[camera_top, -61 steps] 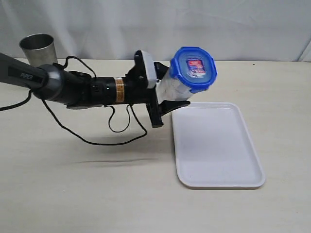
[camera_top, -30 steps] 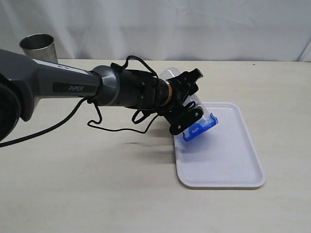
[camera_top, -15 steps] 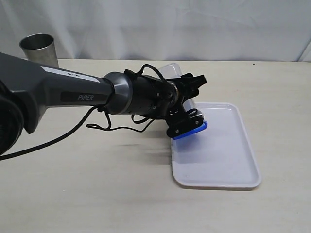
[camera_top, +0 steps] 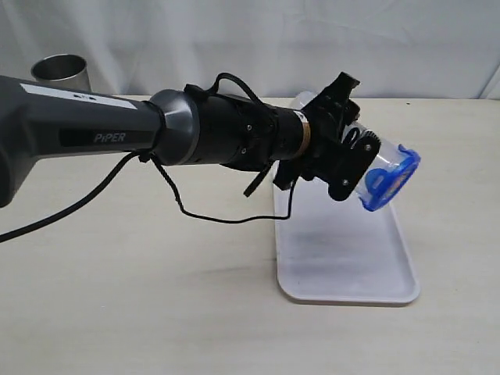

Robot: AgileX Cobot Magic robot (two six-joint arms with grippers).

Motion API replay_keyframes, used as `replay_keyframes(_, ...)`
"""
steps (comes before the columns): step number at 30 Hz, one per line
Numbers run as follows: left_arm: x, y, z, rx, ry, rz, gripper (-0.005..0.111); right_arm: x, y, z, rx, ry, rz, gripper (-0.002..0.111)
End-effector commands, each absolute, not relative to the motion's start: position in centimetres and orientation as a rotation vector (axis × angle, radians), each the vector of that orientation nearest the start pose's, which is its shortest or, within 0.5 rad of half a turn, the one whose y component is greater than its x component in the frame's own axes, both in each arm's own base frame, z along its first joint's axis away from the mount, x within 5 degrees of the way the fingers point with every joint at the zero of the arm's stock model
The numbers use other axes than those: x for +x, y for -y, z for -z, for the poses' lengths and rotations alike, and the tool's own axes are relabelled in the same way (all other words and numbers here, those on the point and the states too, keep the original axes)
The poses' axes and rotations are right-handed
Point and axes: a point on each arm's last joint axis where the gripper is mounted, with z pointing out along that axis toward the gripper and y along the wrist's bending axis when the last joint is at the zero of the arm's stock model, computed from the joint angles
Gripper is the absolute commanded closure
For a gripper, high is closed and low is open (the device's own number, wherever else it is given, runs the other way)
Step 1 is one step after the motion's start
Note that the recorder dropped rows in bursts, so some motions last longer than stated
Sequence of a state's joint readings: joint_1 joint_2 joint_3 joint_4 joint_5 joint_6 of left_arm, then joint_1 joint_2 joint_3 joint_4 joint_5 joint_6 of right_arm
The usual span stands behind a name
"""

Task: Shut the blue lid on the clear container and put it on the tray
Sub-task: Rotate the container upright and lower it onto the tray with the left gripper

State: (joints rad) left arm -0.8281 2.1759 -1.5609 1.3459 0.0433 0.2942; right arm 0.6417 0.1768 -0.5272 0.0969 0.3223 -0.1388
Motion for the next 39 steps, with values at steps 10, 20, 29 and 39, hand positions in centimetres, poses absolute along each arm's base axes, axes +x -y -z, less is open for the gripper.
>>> replay_keyframes(10,33.9,35.9,-18.7,1.431,-1.089,0.805,0.107,2.8,-2.3,-34.6,-0.541,-1.370,-0.464,0.104)
replay_keyframes(20,34.0,36.1,-12.5,1.175,-1.147,1.186,0.107,2.8,-2.3,-34.6,-0.541,-1.370,-0.464,0.104)
replay_keyframes(29,34.3,35.9,-8.0,1.039,-1.237,1.258,0.107,2.8,-2.3,-34.6,-0.541,-1.370,-0.464,0.104)
replay_keyframes(39,34.0,35.9,-6.4,1.119,-1.294,1.224,0.107,2.8,-2.3,-34.6,-0.541,-1.370,-0.464,0.104)
